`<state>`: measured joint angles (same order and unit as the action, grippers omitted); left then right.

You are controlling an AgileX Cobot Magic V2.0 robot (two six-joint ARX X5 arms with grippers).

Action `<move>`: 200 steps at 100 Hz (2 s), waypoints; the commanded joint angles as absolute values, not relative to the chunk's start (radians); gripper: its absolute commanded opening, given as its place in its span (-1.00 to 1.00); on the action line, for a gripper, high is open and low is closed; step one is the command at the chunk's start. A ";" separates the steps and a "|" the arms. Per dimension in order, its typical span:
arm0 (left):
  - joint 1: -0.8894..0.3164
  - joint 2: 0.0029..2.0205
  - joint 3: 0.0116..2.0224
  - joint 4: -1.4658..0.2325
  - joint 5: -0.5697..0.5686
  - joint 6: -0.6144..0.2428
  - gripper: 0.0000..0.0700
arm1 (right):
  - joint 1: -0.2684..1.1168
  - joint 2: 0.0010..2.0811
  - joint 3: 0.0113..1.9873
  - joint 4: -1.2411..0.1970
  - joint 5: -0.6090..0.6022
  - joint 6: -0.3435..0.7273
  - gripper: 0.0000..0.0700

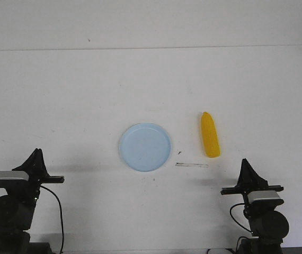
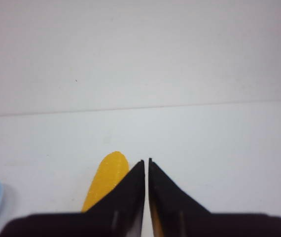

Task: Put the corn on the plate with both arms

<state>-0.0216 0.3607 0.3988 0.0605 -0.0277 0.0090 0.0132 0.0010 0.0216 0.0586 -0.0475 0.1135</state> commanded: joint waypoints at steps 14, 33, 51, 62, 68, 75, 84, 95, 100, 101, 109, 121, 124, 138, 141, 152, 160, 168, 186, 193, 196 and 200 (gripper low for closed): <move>-0.020 0.362 0.404 0.076 -0.030 0.014 -1.00 | 0.015 0.056 0.199 -0.081 0.045 0.075 -0.99; -0.020 0.362 0.404 0.076 -0.030 0.015 -1.00 | 0.016 0.242 0.391 -0.195 0.063 0.070 -0.99; -0.020 0.362 0.404 0.076 -0.030 0.015 -1.00 | 0.035 0.502 0.537 -0.207 -0.034 0.070 -0.99; -0.020 0.362 0.404 0.076 -0.030 0.015 -1.00 | 0.061 0.667 0.622 -0.244 -0.033 0.075 -0.99; -0.020 0.362 0.404 0.076 -0.030 0.015 -1.00 | 0.074 0.754 0.667 -0.262 -0.023 0.077 -0.99; -0.020 0.362 0.404 0.076 -0.030 0.015 -1.00 | 0.090 0.851 0.719 -0.275 -0.024 0.078 -0.99; -0.020 0.362 0.404 0.076 -0.030 0.014 -1.00 | 0.109 0.973 0.798 -0.335 -0.023 0.080 -0.99; -0.020 0.362 0.404 0.076 -0.030 0.014 -1.00 | 0.128 1.113 0.920 -0.464 -0.027 0.110 -0.99; -0.020 0.362 0.404 0.076 -0.030 0.015 -1.00 | 0.136 1.172 0.978 -0.516 -0.027 0.113 -0.99; -0.020 0.362 0.404 0.076 -0.030 0.014 -1.00 | 0.138 1.184 0.991 -0.525 -0.027 0.113 -0.99; -0.020 0.362 0.404 0.076 -0.030 0.015 -1.00 | 0.149 1.275 1.087 -0.606 -0.027 0.113 -0.99; -0.020 0.362 0.404 0.076 -0.030 0.014 -1.00 | 0.159 1.396 1.217 -0.721 -0.024 0.154 -0.96; -0.020 0.362 0.404 0.076 -0.030 0.015 -1.00 | 0.159 1.424 1.247 -0.744 -0.024 0.171 -0.91; -0.020 0.362 0.404 0.076 -0.030 0.015 -1.00 | 0.165 1.547 1.373 -0.852 -0.026 0.193 0.14; -0.020 0.362 0.404 0.076 -0.030 0.014 -1.00 | 0.165 1.571 1.395 -0.870 -0.026 0.193 0.28; -0.020 0.362 0.404 0.076 -0.030 0.014 -1.00 | 0.165 1.645 1.452 -0.899 -0.026 0.194 0.36; -0.020 0.362 0.404 0.076 -0.030 0.015 -1.00 | 0.165 1.680 1.465 -0.898 -0.026 0.194 0.46; -0.020 0.362 0.404 0.076 -0.030 0.015 -1.00 | 0.165 1.711 1.466 -0.897 -0.026 0.194 0.67; -0.020 0.362 0.404 0.076 -0.030 0.015 -1.00 | 0.166 1.745 1.465 -0.900 -0.027 0.187 0.70; -0.020 0.362 0.404 0.076 -0.030 0.015 -1.00 | 0.166 1.757 1.465 -0.889 -0.026 0.181 0.70; -0.020 0.362 0.404 0.076 -0.030 0.014 -1.00 | 0.165 1.761 1.465 -0.885 -0.026 0.180 0.70; -0.020 0.362 0.404 0.076 -0.030 0.015 -1.00 | 0.165 1.770 1.465 -0.880 -0.026 0.179 0.70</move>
